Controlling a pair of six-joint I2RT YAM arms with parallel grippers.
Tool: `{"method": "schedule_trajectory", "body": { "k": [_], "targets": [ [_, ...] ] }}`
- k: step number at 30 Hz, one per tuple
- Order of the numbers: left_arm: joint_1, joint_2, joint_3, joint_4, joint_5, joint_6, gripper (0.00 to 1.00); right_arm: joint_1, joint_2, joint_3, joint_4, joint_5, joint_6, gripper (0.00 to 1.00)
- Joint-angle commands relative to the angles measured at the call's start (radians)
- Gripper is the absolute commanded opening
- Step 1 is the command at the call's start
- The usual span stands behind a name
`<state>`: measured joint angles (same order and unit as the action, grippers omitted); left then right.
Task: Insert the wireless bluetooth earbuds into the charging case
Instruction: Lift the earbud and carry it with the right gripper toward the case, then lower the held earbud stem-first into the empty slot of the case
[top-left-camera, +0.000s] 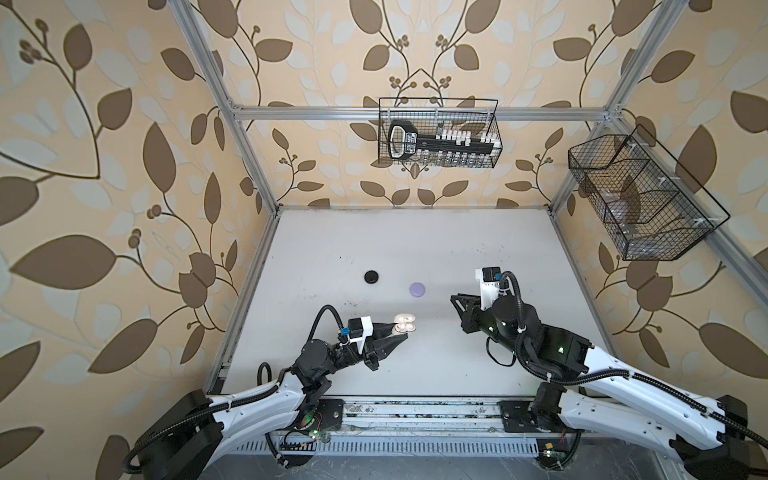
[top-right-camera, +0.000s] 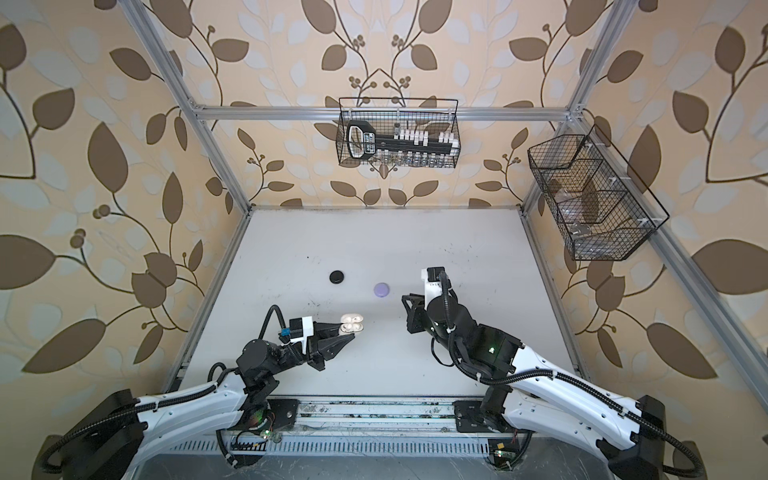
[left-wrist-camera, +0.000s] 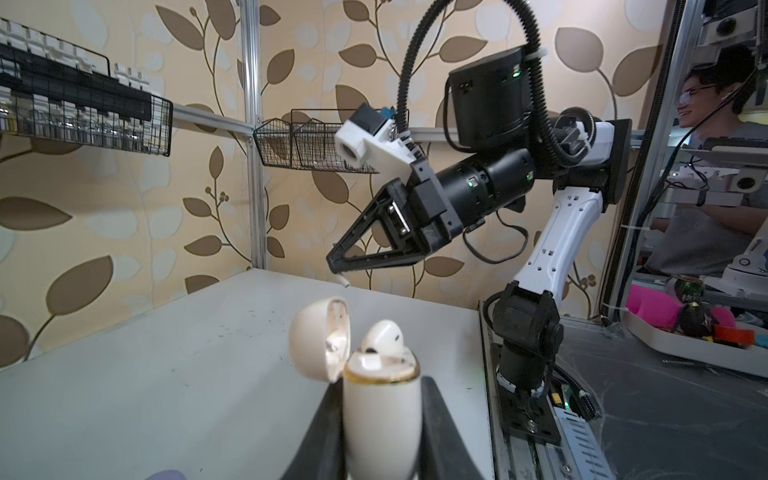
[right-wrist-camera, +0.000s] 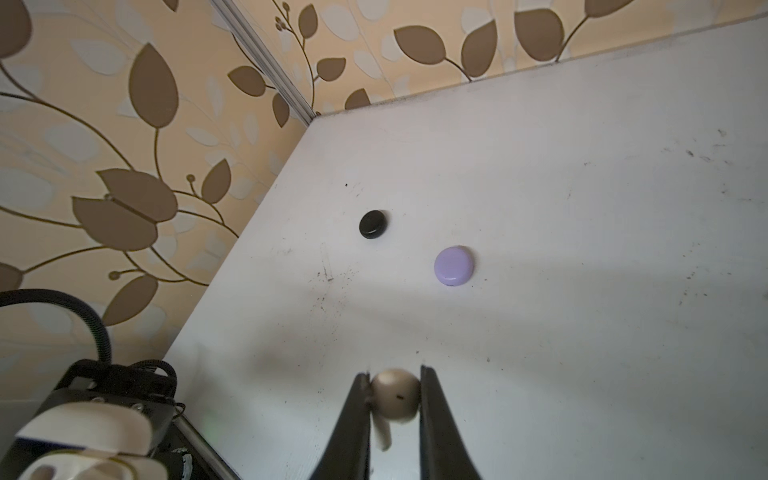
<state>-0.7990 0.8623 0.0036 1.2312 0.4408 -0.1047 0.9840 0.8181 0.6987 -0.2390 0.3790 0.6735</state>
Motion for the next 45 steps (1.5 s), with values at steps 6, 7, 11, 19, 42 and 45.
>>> {"method": "schedule_trajectory", "body": {
  "k": [6, 7, 11, 19, 42, 45],
  "targets": [
    [0.000, 0.109, 0.050, 0.191, 0.057, -0.052, 0.00, 0.251, -0.038, -0.048, 0.286, 0.217, -0.121, 0.11],
    [0.000, 0.110, 0.052, 0.189, 0.058, -0.054, 0.00, 0.281, -0.040, -0.058, 0.330, 0.236, -0.140, 0.10],
    [-0.005, 0.104, 0.053, 0.189, 0.056, -0.058, 0.00, 0.370, -0.027, -0.103, 0.493, 0.278, -0.189, 0.11],
    [-0.012, 0.090, 0.049, 0.189, 0.033, -0.067, 0.00, 0.447, 0.102, -0.121, 0.723, 0.294, -0.196, 0.10],
    [-0.022, 0.061, 0.035, 0.190, -0.009, -0.079, 0.00, 0.469, 0.295, -0.134, 0.893, 0.366, -0.118, 0.08],
    [-0.022, 0.059, 0.033, 0.189, -0.020, -0.081, 0.00, 0.472, 0.309, -0.137, 0.901, 0.367, -0.103, 0.07]
  ]
}}
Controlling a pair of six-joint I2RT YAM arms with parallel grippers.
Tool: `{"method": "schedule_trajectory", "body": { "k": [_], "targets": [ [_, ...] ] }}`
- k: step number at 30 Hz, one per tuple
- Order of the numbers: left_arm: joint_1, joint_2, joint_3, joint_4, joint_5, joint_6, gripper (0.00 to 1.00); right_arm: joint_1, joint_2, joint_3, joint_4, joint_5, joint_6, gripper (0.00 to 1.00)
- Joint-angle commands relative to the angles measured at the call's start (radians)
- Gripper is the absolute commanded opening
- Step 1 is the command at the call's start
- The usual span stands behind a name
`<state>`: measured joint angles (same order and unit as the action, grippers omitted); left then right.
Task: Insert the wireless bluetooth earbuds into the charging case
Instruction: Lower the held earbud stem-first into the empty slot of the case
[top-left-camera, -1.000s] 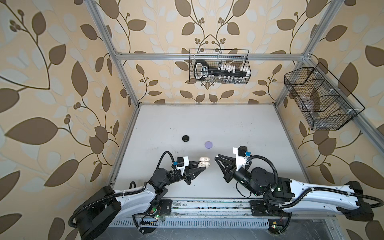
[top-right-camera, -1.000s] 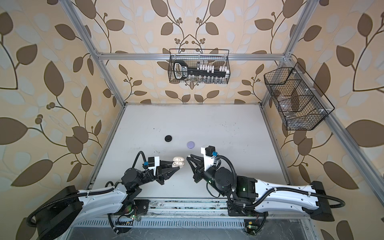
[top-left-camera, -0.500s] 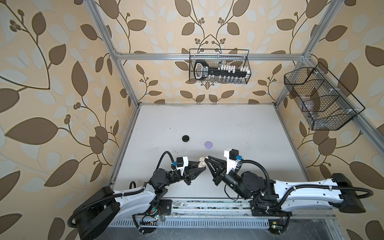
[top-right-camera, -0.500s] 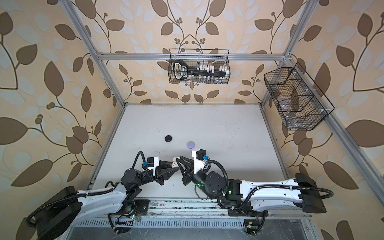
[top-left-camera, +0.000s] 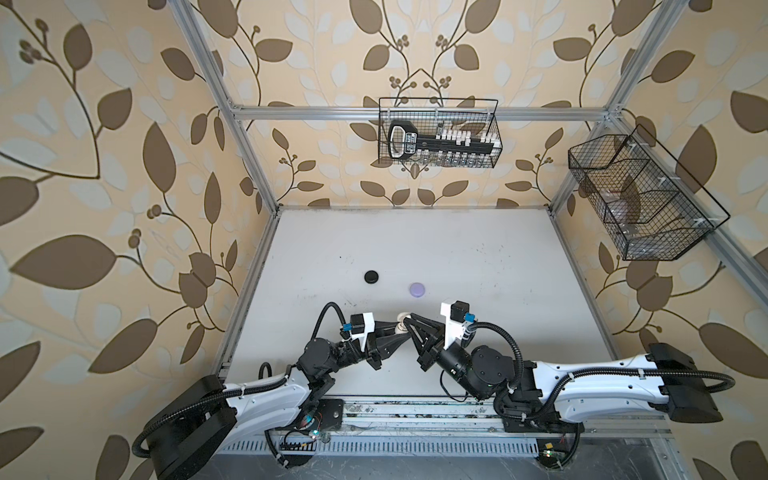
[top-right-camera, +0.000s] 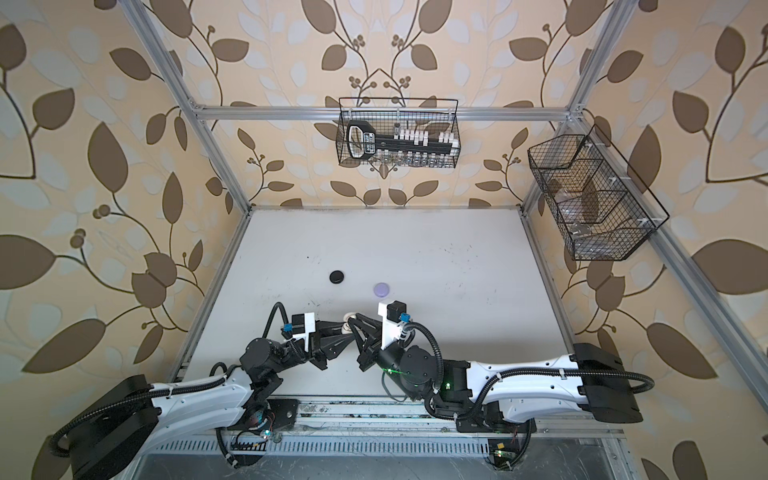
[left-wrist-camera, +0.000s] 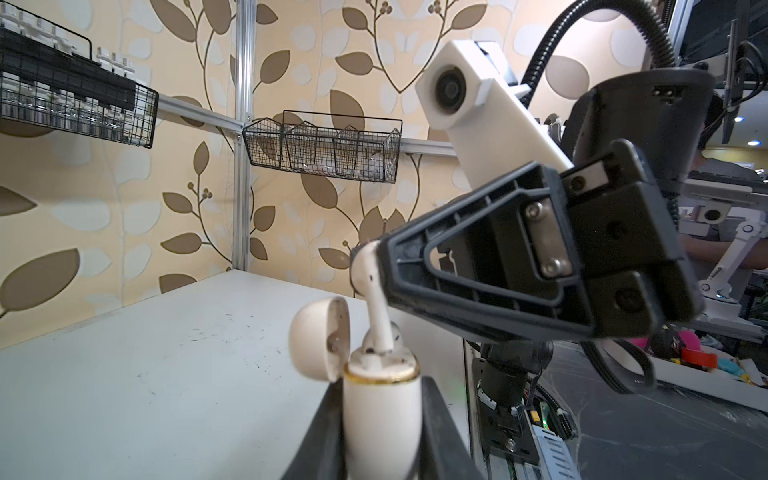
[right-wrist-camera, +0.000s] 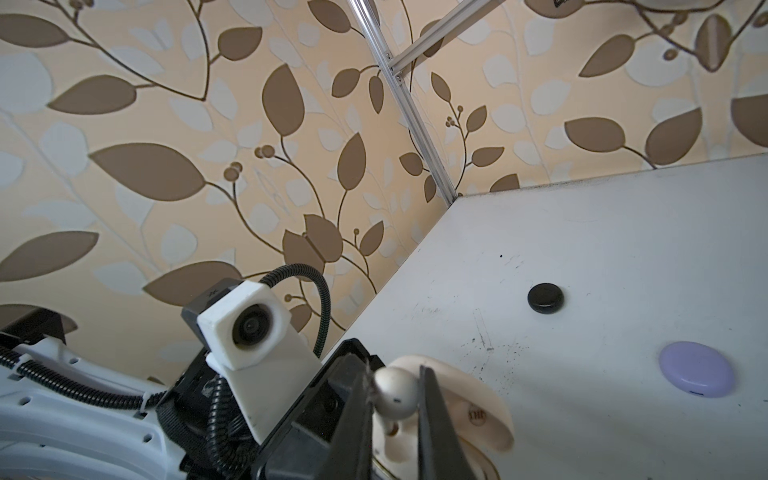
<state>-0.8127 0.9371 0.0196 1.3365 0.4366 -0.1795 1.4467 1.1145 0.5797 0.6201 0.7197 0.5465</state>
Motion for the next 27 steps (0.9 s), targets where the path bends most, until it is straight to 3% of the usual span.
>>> {"method": "schedule_trajectory", "body": {
  "k": [1, 27],
  "targets": [
    [-0.009, -0.017, 0.017, 0.084, -0.016, -0.006, 0.00, 0.010, 0.017, -0.021, 0.042, 0.028, 0.032, 0.07],
    [-0.009, -0.029, 0.003, 0.084, 0.019, 0.032, 0.00, 0.043, 0.002, -0.032, -0.012, 0.023, 0.100, 0.07]
  ]
}}
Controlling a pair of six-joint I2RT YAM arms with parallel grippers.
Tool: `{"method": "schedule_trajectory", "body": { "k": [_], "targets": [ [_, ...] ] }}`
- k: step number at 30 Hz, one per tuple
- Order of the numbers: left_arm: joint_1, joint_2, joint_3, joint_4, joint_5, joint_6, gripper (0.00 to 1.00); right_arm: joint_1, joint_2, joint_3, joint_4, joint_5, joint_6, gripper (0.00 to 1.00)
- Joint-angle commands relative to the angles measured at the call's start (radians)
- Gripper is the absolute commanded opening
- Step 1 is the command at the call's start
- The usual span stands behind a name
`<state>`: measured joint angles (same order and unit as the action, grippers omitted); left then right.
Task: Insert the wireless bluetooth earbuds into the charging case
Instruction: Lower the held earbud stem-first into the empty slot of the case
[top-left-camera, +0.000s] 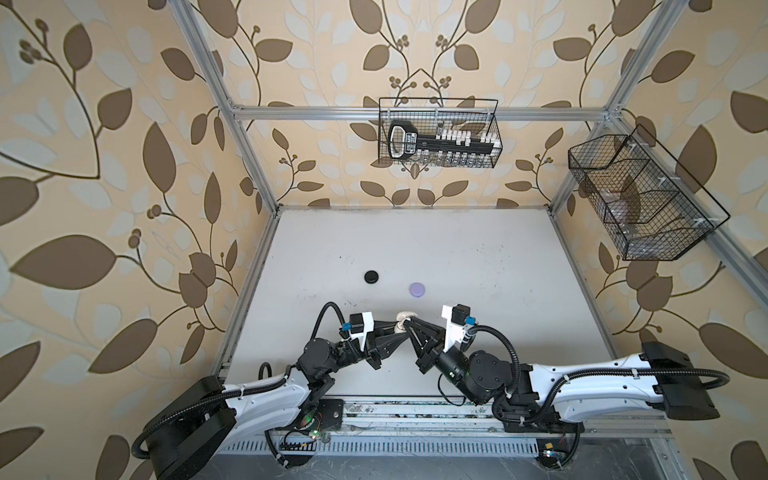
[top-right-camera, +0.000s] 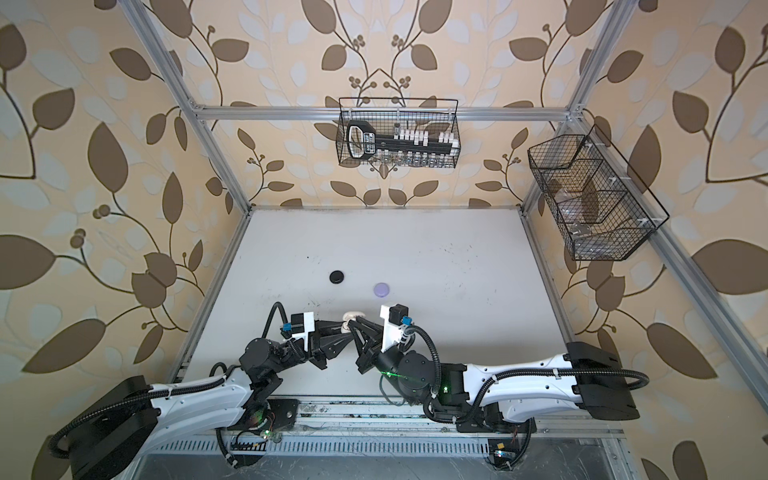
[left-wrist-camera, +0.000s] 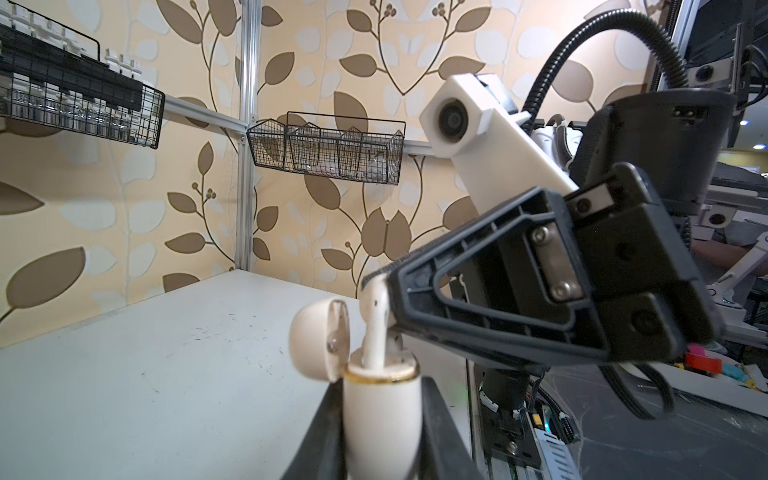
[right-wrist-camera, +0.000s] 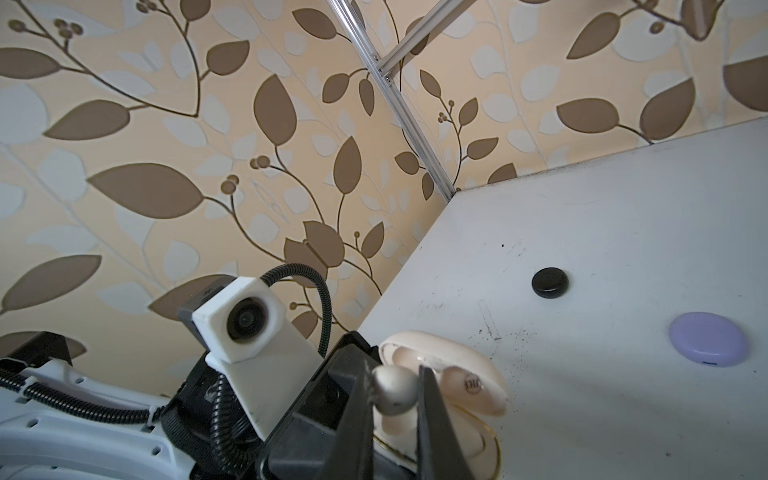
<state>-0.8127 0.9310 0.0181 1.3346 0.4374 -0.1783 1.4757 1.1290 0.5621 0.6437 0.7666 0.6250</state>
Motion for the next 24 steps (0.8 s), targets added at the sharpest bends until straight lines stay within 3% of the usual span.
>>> {"method": "schedule_trajectory", "body": {
  "k": [1, 18, 24],
  "targets": [
    [-0.009, -0.026, 0.002, 0.086, 0.017, 0.035, 0.00, 0.015, -0.019, -0.014, -0.046, -0.024, 0.022, 0.07],
    [-0.011, -0.033, 0.002, 0.086, 0.055, 0.044, 0.00, 0.014, 0.011, 0.024, -0.113, -0.032, 0.053, 0.08],
    [-0.010, -0.040, -0.003, 0.086, 0.046, 0.046, 0.00, 0.015, -0.024, 0.023, -0.130, -0.035, 0.037, 0.18]
  ]
}}
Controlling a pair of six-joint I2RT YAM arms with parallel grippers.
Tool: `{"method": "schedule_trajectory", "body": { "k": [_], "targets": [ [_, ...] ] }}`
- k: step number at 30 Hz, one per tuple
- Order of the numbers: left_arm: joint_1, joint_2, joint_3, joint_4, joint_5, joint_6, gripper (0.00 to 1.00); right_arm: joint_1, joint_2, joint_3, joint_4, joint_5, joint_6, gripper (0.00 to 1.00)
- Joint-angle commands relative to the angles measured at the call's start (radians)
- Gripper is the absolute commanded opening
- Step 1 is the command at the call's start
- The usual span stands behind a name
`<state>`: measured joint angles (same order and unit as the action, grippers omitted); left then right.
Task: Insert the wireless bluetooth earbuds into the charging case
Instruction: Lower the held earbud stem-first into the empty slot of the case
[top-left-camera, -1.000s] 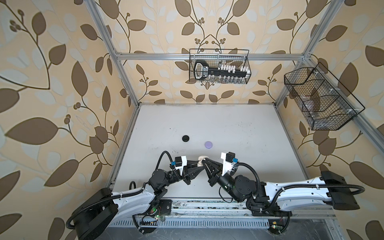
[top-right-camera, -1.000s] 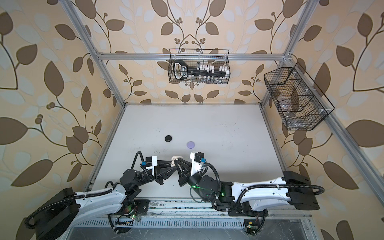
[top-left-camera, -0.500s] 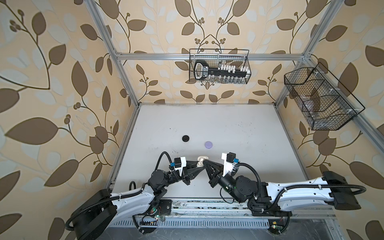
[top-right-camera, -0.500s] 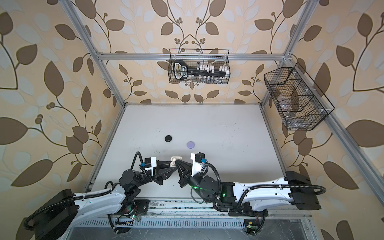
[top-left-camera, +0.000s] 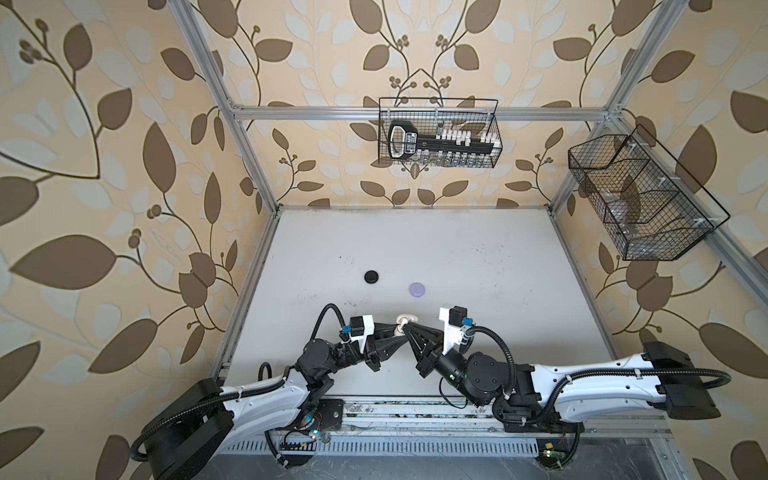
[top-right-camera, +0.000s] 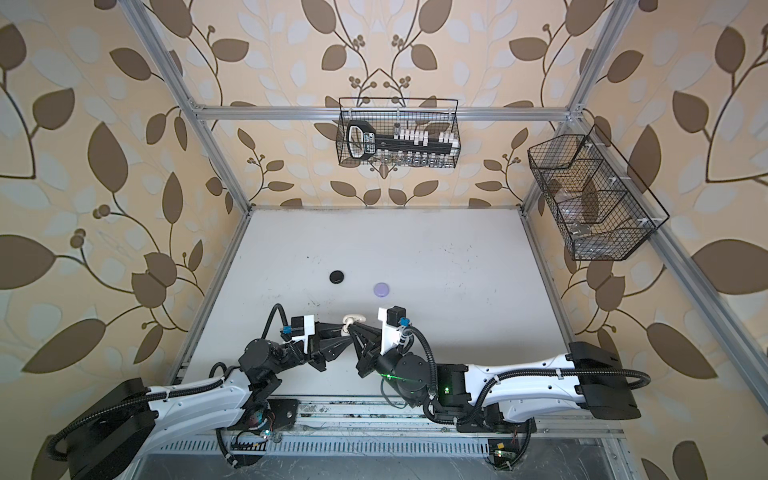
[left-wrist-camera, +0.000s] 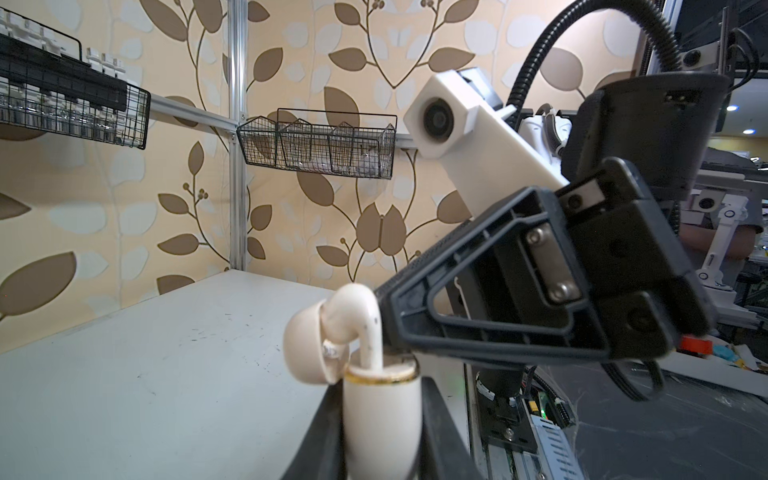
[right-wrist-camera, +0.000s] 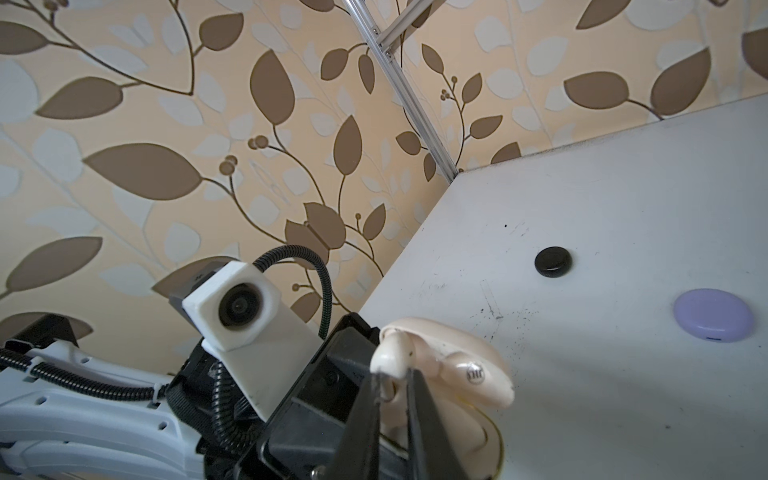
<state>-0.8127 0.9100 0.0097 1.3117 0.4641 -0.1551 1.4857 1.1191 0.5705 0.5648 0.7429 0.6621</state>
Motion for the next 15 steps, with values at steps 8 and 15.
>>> {"method": "schedule_trajectory", "body": {
  "k": [8, 15],
  "targets": [
    [-0.011, -0.026, 0.003, 0.100, 0.040, 0.034, 0.00, 0.010, -0.125, 0.026, -0.125, -0.010, -0.110, 0.30],
    [-0.011, -0.070, 0.009, 0.047, 0.083, 0.046, 0.00, -0.003, -0.265, 0.039, -0.182, -0.163, -0.397, 0.49]
  ]
}}
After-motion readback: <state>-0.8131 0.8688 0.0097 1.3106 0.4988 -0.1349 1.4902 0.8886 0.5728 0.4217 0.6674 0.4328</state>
